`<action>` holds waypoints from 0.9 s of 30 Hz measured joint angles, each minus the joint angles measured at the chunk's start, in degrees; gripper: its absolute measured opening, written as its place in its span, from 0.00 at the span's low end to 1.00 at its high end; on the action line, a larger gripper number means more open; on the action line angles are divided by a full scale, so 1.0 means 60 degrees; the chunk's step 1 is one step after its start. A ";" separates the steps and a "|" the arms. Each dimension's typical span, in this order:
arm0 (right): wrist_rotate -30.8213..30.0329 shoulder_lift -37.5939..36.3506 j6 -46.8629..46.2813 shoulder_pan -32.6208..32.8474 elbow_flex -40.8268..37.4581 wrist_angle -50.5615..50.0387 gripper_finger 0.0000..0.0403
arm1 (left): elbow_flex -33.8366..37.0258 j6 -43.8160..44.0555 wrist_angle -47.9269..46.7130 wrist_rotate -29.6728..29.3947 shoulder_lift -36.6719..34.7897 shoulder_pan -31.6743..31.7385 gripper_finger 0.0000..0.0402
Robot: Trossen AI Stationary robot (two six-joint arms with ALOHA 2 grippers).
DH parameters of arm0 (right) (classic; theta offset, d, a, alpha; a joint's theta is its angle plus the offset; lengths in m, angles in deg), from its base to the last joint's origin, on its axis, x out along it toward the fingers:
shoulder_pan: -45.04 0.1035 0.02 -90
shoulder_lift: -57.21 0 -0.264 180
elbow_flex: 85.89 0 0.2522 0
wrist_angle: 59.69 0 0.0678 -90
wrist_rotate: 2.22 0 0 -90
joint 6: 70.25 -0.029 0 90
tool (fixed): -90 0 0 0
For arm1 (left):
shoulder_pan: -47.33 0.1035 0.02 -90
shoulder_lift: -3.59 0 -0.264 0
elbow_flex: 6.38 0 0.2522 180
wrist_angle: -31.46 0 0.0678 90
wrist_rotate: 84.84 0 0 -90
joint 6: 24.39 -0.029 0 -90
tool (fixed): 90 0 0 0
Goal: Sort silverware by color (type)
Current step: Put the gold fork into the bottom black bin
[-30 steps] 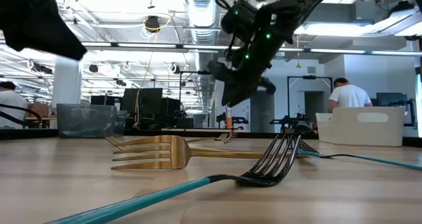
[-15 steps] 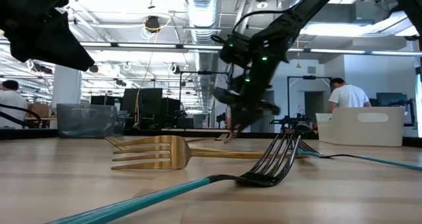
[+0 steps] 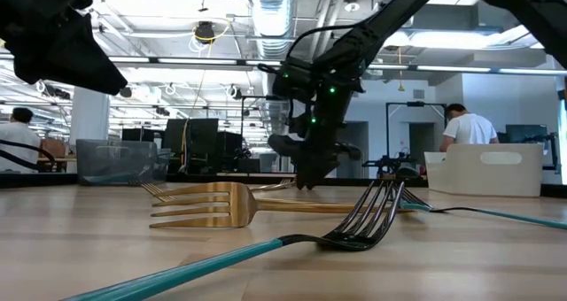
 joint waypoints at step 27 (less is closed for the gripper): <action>0.0362 -0.0154 0.1523 0.0759 0.0114 0.2854 0.26 | 0.0000 -0.0990 0.0655 -0.0244 0.0004 0.0652 0.34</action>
